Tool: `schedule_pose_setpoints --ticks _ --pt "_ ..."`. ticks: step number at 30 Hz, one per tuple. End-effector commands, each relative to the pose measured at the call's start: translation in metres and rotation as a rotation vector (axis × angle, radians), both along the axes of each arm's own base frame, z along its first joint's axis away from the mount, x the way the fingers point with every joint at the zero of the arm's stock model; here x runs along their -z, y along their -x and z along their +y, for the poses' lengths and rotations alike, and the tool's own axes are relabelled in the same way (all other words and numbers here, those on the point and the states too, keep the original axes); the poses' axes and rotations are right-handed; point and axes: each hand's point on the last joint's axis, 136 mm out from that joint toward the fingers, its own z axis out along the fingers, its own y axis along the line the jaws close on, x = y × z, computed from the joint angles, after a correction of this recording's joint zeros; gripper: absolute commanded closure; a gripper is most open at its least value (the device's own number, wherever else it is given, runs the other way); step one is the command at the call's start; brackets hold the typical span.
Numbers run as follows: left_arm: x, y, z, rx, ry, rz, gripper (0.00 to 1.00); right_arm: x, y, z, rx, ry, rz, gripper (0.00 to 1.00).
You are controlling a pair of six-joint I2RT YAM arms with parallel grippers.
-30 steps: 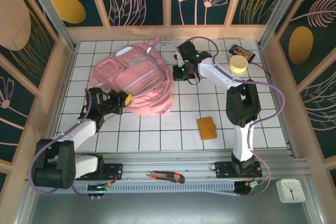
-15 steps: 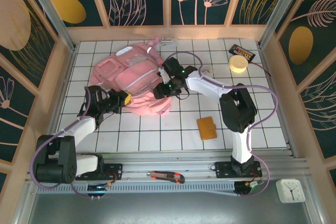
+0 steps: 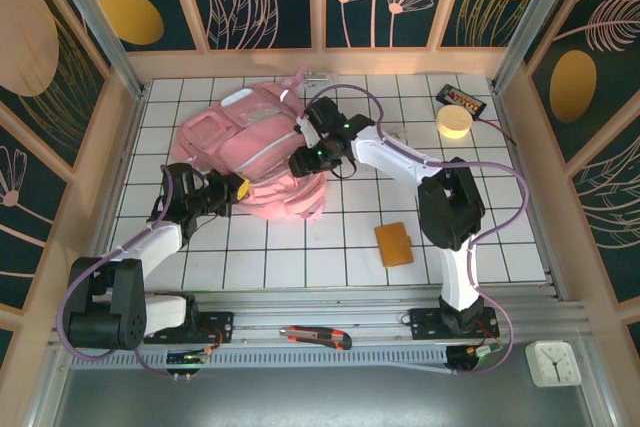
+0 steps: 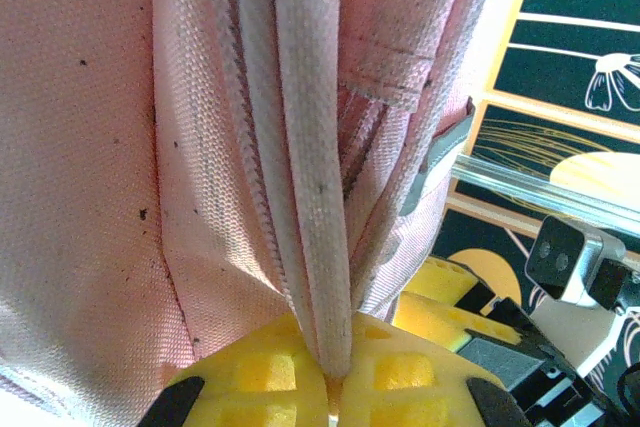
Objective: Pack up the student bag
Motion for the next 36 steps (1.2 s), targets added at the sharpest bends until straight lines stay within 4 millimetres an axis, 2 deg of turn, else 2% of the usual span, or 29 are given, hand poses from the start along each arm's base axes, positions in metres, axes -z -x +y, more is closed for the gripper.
schedule_pose_setpoints --ticks 1,10,21,26,36 --pt "-0.02 -0.012 0.002 -0.014 0.024 -0.073 1.0 -0.01 0.01 0.001 -0.032 -0.001 -0.005 0.5" --pt "-0.019 -0.012 0.002 -0.014 0.027 -0.068 1.0 0.009 0.019 0.015 -0.067 0.006 0.027 0.53" --pt "-0.02 -0.013 0.002 -0.017 0.033 -0.069 1.0 0.03 0.022 0.016 -0.07 0.037 0.05 0.55" --pt "-0.021 -0.014 0.001 -0.015 0.037 -0.07 1.0 0.039 0.017 0.014 -0.054 0.07 0.052 0.65" --pt "-0.022 -0.014 0.002 -0.017 0.039 -0.073 1.0 0.036 0.012 0.003 -0.026 0.123 0.015 0.93"
